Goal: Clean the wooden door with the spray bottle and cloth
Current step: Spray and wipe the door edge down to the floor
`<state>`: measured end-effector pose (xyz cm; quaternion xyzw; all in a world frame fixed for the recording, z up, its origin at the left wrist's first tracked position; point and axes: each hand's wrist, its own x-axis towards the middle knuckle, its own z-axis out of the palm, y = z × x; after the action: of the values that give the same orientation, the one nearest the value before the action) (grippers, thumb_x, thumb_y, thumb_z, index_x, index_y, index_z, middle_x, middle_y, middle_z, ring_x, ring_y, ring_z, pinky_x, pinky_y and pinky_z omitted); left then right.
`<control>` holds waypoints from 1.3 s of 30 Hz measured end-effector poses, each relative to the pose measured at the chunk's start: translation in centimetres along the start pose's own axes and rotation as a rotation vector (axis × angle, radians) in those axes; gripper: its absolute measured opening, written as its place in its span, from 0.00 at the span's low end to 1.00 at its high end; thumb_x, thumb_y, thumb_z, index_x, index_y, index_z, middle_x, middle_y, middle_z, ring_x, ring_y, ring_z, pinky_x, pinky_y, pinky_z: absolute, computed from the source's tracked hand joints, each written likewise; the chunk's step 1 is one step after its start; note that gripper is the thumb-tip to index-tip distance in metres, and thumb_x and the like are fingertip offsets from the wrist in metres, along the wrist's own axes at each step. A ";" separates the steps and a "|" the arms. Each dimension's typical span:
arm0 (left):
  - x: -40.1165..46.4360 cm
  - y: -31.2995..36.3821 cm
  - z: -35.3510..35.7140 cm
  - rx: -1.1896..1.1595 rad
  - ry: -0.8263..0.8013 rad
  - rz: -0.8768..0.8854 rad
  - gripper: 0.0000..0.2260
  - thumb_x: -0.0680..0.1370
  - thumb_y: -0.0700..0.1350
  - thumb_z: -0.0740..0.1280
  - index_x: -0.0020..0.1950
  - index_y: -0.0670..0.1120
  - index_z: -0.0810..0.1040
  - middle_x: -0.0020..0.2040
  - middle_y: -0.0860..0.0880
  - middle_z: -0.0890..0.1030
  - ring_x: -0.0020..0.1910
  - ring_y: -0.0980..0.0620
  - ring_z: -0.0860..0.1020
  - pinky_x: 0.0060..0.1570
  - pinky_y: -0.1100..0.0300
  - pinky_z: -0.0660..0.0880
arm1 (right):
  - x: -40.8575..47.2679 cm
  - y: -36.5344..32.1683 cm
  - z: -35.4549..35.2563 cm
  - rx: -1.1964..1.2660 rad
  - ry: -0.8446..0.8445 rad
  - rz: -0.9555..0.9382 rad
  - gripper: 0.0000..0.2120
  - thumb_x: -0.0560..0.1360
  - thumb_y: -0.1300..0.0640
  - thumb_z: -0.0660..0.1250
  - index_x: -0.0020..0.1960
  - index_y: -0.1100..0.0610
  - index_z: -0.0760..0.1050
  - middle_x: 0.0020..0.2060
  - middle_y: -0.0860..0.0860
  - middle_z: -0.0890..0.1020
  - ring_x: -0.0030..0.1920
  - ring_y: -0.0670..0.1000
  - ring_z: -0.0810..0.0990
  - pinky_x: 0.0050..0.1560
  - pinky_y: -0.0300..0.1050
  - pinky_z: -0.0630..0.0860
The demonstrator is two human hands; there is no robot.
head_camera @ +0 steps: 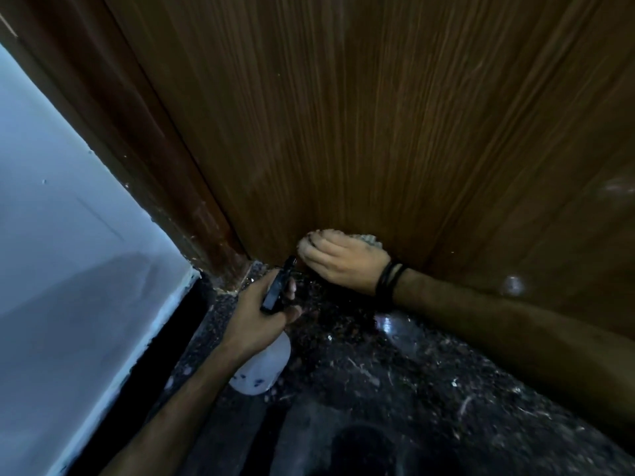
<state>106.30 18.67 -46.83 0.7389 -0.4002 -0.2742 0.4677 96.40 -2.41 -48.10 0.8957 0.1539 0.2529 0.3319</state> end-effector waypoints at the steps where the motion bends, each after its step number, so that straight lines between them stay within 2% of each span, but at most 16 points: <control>1: 0.1 0.1 -0.3 -0.001 0.004 -0.004 0.08 0.76 0.31 0.71 0.48 0.43 0.76 0.36 0.55 0.76 0.34 0.56 0.76 0.39 0.56 0.72 | 0.7 -0.4 0.4 -0.015 -0.014 -0.036 0.22 0.85 0.65 0.46 0.62 0.61 0.78 0.60 0.56 0.79 0.58 0.56 0.78 0.60 0.49 0.73; 5: 0.0 -0.1 -1.7 -0.013 0.027 -0.037 0.09 0.77 0.31 0.70 0.48 0.44 0.76 0.36 0.53 0.76 0.35 0.52 0.75 0.39 0.54 0.71 | -1.1 -2.9 2.1 -0.078 -0.198 -0.244 0.37 0.81 0.70 0.31 0.60 0.59 0.80 0.59 0.56 0.79 0.56 0.56 0.78 0.61 0.49 0.72; 8: -0.3 -0.9 -2.9 0.011 0.080 -0.065 0.08 0.77 0.30 0.70 0.48 0.43 0.76 0.36 0.49 0.76 0.34 0.50 0.74 0.40 0.47 0.72 | -2.9 -4.3 3.1 -0.056 -0.289 -0.255 0.32 0.82 0.69 0.35 0.62 0.60 0.78 0.57 0.56 0.77 0.55 0.56 0.77 0.60 0.48 0.73; 12: -0.4 -2.2 -4.2 0.033 0.165 -0.088 0.08 0.73 0.39 0.73 0.48 0.40 0.76 0.39 0.41 0.77 0.35 0.42 0.75 0.38 0.39 0.74 | 0.3 -3.5 3.9 -0.004 -0.094 -0.130 0.23 0.85 0.63 0.44 0.60 0.61 0.78 0.57 0.57 0.79 0.55 0.56 0.78 0.59 0.49 0.73; 16: -0.2 -2.9 -4.6 0.018 0.194 -0.124 0.10 0.69 0.48 0.72 0.46 0.46 0.77 0.40 0.42 0.79 0.39 0.36 0.77 0.38 0.37 0.74 | 7.9 -1.7 3.8 0.030 0.149 0.114 0.16 0.84 0.62 0.52 0.61 0.62 0.77 0.58 0.56 0.80 0.57 0.56 0.79 0.60 0.49 0.74; 19: -0.1 -2.8 -5.0 0.017 0.200 -0.153 0.09 0.66 0.50 0.73 0.44 0.53 0.78 0.40 0.45 0.80 0.39 0.40 0.79 0.37 0.40 0.75 | 11.4 -1.6 4.0 0.009 0.134 0.107 0.18 0.83 0.62 0.50 0.62 0.62 0.77 0.58 0.56 0.80 0.57 0.56 0.79 0.58 0.49 0.73; 21: -0.1 -3.0 -5.7 0.028 0.217 -0.175 0.09 0.69 0.44 0.75 0.43 0.56 0.78 0.39 0.48 0.81 0.39 0.45 0.80 0.40 0.43 0.76 | 11.6 -2.8 5.2 0.010 0.038 0.001 0.22 0.83 0.63 0.46 0.61 0.61 0.78 0.58 0.56 0.80 0.56 0.56 0.78 0.57 0.49 0.73; 24: -0.3 -2.9 -6.3 0.049 0.226 -0.177 0.11 0.72 0.37 0.74 0.43 0.53 0.78 0.36 0.50 0.80 0.35 0.53 0.78 0.39 0.49 0.74 | 9.9 -5.4 7.6 0.011 -0.149 -0.185 0.26 0.80 0.62 0.45 0.58 0.56 0.82 0.56 0.53 0.81 0.55 0.54 0.79 0.57 0.47 0.74; 26: -0.3 -2.8 -6.3 0.061 0.225 -0.176 0.11 0.73 0.34 0.74 0.44 0.50 0.78 0.35 0.51 0.79 0.33 0.55 0.77 0.38 0.49 0.73 | 8.6 -6.3 8.3 0.061 -0.169 -0.167 0.21 0.81 0.63 0.51 0.53 0.58 0.84 0.51 0.53 0.82 0.51 0.54 0.80 0.56 0.48 0.73; 28: -0.5 -2.4 -6.1 0.050 0.203 -0.165 0.08 0.72 0.40 0.74 0.44 0.51 0.77 0.37 0.48 0.79 0.35 0.50 0.78 0.37 0.46 0.73 | 7.4 -6.3 8.0 0.136 -0.164 -0.134 0.18 0.83 0.64 0.54 0.50 0.59 0.83 0.47 0.54 0.82 0.48 0.55 0.80 0.55 0.48 0.73; 29: -0.5 -2.1 -5.7 0.037 0.184 -0.148 0.07 0.71 0.43 0.73 0.45 0.51 0.77 0.38 0.46 0.78 0.36 0.46 0.78 0.37 0.44 0.74 | 6.3 -6.2 7.7 0.127 -0.159 -0.127 0.21 0.83 0.64 0.51 0.50 0.59 0.83 0.47 0.54 0.82 0.48 0.54 0.80 0.55 0.48 0.73; 30: -0.6 -2.1 -5.4 0.028 0.172 -0.137 0.07 0.71 0.44 0.73 0.46 0.49 0.77 0.39 0.44 0.78 0.37 0.44 0.78 0.38 0.42 0.74 | 5.2 -6.0 7.2 0.101 -0.157 -0.133 0.25 0.84 0.65 0.46 0.51 0.58 0.83 0.49 0.53 0.82 0.49 0.54 0.80 0.56 0.47 0.73; 32: -0.6 -1.7 -4.3 0.017 0.146 -0.141 0.07 0.72 0.38 0.74 0.46 0.45 0.78 0.39 0.44 0.79 0.37 0.48 0.79 0.39 0.44 0.74 | 2.0 -5.2 5.7 0.076 -0.187 -0.135 0.31 0.83 0.68 0.39 0.55 0.58 0.83 0.53 0.53 0.82 0.53 0.54 0.80 0.58 0.48 0.72; 34: -0.6 -1.5 -3.0 -0.045 0.129 -0.163 0.08 0.73 0.33 0.75 0.48 0.42 0.79 0.40 0.44 0.81 0.39 0.52 0.80 0.43 0.48 0.76 | -2.3 -4.9 4.0 0.080 -0.241 -0.091 0.28 0.84 0.67 0.41 0.58 0.59 0.82 0.56 0.54 0.82 0.54 0.54 0.80 0.60 0.48 0.72; 36: -0.5 -0.7 -1.8 -0.108 0.091 -0.175 0.15 0.68 0.40 0.78 0.52 0.43 0.80 0.47 0.41 0.82 0.46 0.46 0.82 0.50 0.44 0.77 | -7.0 -4.8 2.5 0.097 -0.288 -0.015 0.24 0.85 0.64 0.45 0.59 0.58 0.81 0.57 0.54 0.82 0.55 0.54 0.80 0.59 0.47 0.74; 39: -0.4 0.5 0.5 -0.157 -0.013 -0.097 0.14 0.65 0.44 0.74 0.49 0.46 0.78 0.46 0.39 0.79 0.46 0.41 0.79 0.52 0.46 0.75 | -14.0 -4.6 0.2 0.073 -0.189 0.142 0.20 0.86 0.62 0.49 0.61 0.57 0.79 0.59 0.55 0.82 0.57 0.55 0.77 0.58 0.48 0.74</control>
<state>105.54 18.62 -46.53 0.7168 -0.3443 -0.3318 0.5075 84.48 -5.38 -56.20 0.9356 0.0671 0.1845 0.2935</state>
